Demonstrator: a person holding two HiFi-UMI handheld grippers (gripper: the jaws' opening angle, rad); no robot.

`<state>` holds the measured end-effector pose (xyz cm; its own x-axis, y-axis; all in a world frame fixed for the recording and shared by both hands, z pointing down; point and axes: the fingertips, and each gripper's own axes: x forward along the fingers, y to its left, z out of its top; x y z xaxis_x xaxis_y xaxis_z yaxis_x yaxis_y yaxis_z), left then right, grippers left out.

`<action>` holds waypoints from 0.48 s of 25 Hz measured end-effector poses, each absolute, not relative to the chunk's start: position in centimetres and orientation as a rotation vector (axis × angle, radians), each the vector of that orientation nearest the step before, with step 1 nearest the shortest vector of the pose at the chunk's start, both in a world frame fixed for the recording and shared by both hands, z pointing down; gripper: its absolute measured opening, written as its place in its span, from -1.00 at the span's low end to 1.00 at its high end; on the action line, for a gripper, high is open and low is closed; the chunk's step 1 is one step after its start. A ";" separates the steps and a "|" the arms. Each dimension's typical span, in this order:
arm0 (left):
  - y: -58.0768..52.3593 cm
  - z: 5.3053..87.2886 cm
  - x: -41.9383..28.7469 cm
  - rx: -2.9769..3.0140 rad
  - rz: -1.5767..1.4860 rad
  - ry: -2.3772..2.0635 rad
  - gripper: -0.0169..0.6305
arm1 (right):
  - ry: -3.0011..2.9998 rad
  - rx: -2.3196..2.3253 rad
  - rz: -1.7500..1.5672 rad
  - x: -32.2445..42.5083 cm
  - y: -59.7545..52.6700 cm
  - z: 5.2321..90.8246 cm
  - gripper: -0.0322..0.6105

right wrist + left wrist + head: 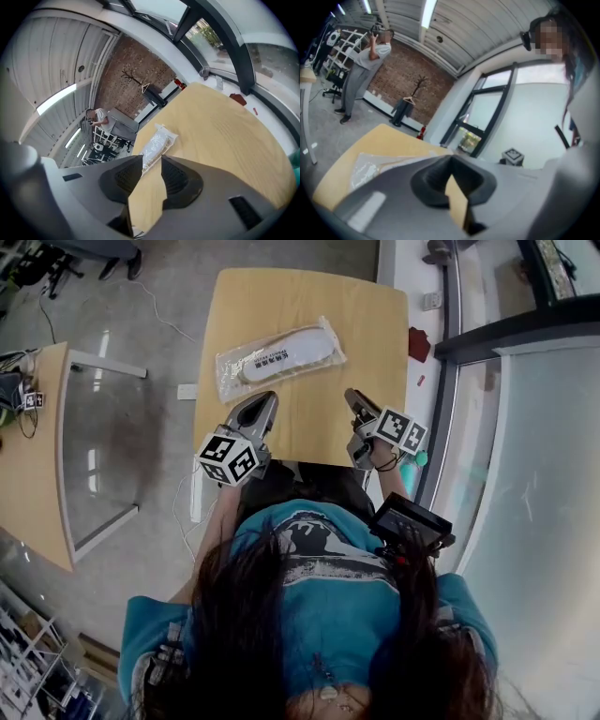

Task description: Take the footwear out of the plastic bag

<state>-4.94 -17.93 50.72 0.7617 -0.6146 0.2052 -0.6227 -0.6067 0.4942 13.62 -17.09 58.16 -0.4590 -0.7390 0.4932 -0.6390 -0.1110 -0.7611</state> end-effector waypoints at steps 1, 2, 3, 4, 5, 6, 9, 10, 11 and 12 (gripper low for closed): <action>-18.0 51.0 -4.8 2.395 0.027 -0.942 -0.94 | 2.006 -1.542 -1.664 14.0 -18.1 58.9 -0.54; -18.0 51.2 -4.7 2.385 0.036 -0.960 -0.94 | 1.983 -1.508 -1.688 14.4 -19.1 59.6 -0.49; -17.9 51.5 -4.7 2.375 0.045 -0.978 -0.94 | 1.960 -1.484 -1.710 14.8 -20.1 60.3 -0.46; -17.9 51.8 -4.6 2.363 0.052 -0.996 -0.94 | 1.940 -1.468 -1.731 15.1 -20.9 61.0 -0.44; -17.9 52.0 -4.6 2.350 0.058 -1.011 -0.94 | 1.925 -1.458 -1.752 15.3 -21.7 61.8 -0.43; -18.0 52.2 -4.6 2.339 0.061 -1.025 -0.94 | 1.916 -1.453 -1.773 15.5 -22.4 62.5 -0.42; -18.3 52.3 -4.5 2.323 0.071 -1.061 -0.94 | 1.905 -1.459 -1.819 15.5 -24.2 64.2 -0.41; -18.3 52.3 -4.6 2.321 0.077 -1.074 -0.94 | 1.902 -1.453 -1.827 15.3 -24.6 64.5 -0.41; -18.4 52.2 -4.7 2.319 0.081 -1.088 -0.94 | 1.895 -1.443 -1.833 15.0 -25.0 64.8 -0.41; -18.4 52.1 -4.9 2.315 0.084 -1.101 -0.94 | 1.885 -1.437 -1.837 14.8 -25.4 65.0 -0.41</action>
<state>-4.87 -18.45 52.09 0.6591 -0.6944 0.2887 -0.7303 -0.4994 0.4661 14.79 -25.44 64.96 -0.5330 -0.6865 0.4946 -0.5121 -0.2037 -0.8344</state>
